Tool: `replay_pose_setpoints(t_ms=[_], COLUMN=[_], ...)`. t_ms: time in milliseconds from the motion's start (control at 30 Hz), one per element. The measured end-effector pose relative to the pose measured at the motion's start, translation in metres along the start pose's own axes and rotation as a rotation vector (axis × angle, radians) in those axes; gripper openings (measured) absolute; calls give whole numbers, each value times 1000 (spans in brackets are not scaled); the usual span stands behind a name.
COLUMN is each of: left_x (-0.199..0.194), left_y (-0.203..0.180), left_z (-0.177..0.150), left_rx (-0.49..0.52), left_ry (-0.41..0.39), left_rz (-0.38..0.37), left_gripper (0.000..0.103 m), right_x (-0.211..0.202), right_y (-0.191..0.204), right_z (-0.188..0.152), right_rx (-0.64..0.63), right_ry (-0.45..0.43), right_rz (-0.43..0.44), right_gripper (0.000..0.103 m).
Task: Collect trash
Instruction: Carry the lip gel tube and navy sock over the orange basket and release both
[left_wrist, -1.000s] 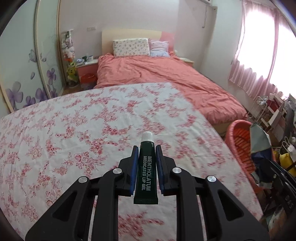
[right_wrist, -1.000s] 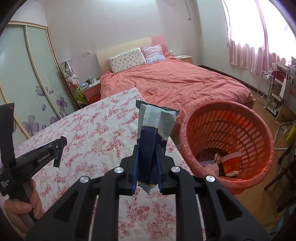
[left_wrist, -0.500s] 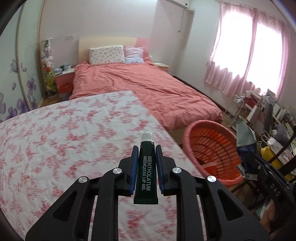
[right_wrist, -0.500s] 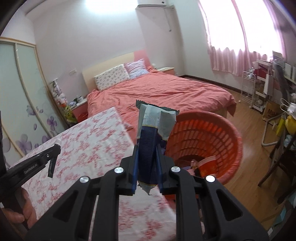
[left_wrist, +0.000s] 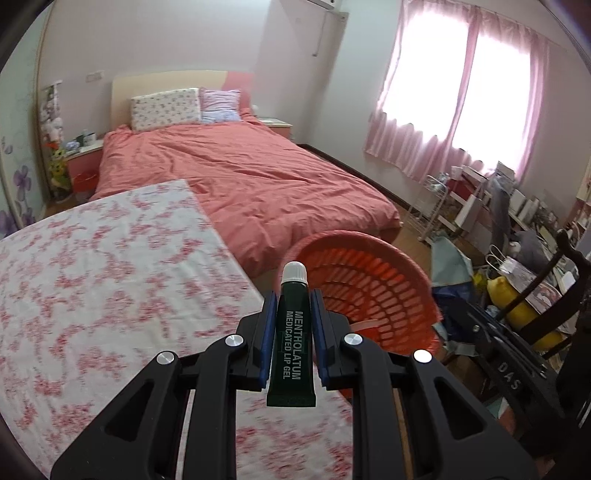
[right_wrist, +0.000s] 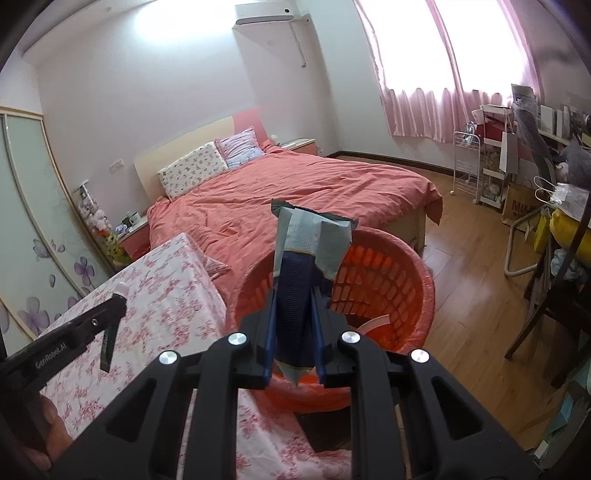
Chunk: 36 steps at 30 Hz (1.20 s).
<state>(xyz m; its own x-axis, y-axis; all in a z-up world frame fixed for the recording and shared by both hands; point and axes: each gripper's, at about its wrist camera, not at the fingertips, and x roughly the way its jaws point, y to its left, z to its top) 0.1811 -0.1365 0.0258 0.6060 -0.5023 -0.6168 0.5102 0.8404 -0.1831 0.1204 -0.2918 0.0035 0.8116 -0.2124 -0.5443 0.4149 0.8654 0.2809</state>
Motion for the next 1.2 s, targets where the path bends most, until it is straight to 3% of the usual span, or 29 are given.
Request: replay_pose_setpoints(t_ms=[400, 1000, 1133, 1200], left_x=[35, 92, 100, 101], left_y=[-39, -56, -52, -49], left_z=[2, 8, 6, 5], left_rx=[40, 26, 6, -1], left_ry=[28, 103, 123, 131], left_rz=[-81, -89, -78, -70], left_gripper=[19, 19, 36, 37], right_x=[24, 72, 79, 80], right_y=[-30, -58, -65, -68], right_z=[8, 27, 23, 22], right_rx=[42, 104, 124, 132], right_ry=[7, 23, 46, 50], right_rz=[12, 61, 70, 69], right_gripper=[17, 22, 30, 37])
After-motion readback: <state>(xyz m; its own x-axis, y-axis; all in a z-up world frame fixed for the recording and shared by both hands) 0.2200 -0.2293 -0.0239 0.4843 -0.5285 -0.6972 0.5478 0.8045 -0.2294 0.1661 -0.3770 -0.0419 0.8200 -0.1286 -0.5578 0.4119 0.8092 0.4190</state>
